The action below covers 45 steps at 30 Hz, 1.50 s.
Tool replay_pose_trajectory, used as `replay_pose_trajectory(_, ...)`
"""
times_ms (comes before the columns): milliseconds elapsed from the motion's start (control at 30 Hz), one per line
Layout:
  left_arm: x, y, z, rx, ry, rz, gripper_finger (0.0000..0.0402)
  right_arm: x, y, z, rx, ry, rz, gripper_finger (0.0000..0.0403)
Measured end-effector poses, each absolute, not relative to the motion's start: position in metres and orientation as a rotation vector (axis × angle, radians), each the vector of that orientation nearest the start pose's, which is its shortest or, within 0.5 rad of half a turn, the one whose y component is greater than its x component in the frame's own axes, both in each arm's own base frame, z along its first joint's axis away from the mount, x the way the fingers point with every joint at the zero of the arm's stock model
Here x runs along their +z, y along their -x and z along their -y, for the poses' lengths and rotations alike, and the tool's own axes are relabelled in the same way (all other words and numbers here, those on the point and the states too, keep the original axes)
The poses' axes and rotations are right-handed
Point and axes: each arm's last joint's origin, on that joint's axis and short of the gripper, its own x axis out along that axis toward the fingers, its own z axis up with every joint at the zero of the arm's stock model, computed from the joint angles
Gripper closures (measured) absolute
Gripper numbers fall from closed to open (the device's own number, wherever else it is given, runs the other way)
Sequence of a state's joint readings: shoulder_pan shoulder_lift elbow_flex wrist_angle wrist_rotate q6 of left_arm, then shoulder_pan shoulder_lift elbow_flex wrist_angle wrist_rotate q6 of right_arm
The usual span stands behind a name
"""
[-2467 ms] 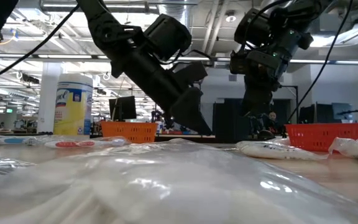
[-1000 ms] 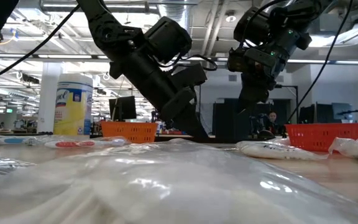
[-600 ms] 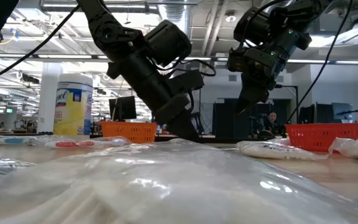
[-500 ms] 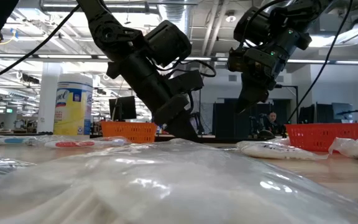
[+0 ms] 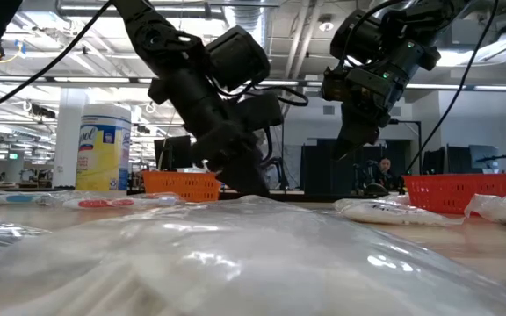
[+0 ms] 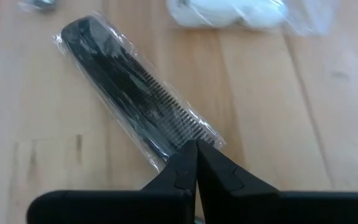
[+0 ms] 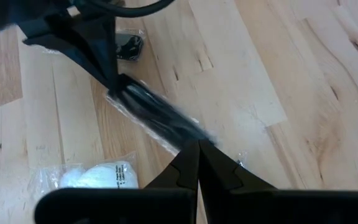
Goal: Pick & Place Travel size toiletries
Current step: Put the black comb into the top red basket
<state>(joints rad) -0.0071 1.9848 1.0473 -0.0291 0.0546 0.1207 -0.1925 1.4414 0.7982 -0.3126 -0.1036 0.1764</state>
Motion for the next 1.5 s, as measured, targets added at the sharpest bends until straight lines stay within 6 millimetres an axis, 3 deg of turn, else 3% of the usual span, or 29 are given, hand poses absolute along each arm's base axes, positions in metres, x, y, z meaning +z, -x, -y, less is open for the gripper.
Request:
replay_pose_trajectory(167, 0.103, -0.369, 0.005, -0.151, -0.079, -1.026, 0.0399, 0.187, -0.269, 0.049, -0.166, -0.303, -0.938, 0.0403)
replay_pose_trajectory(533, 0.102, -0.357, 0.021, -0.504, 0.075, -1.070, 0.0399, 0.187, -0.269, 0.049, -0.164, -0.300, -0.938, 0.0403)
replay_pose_trajectory(833, 0.140, -0.350, 0.028, -0.428, -0.033, -0.975, 0.0399, 0.188, -0.270, 0.049, -0.149, -0.274, -0.931, 0.0403)
replay_pose_trajectory(1067, 0.157, -0.346, 0.031, -0.334, -0.127, -0.865, 0.0399, 0.192, -0.276, 0.046, -0.116, -0.225, -0.861, 0.0403)
replay_pose_trajectory(1233, 0.159, -0.347, 0.033, -0.305, -0.063, -0.857, 0.0399, 0.201, -0.288, 0.024, -0.016, -0.143, -0.746, 0.0403)
replay_pose_trajectory(1500, 0.153, -0.349, 0.053, -0.263, -0.079, -0.851, 0.0399, 0.214, -0.295, -0.056, 0.239, 0.047, -0.477, 0.0403)
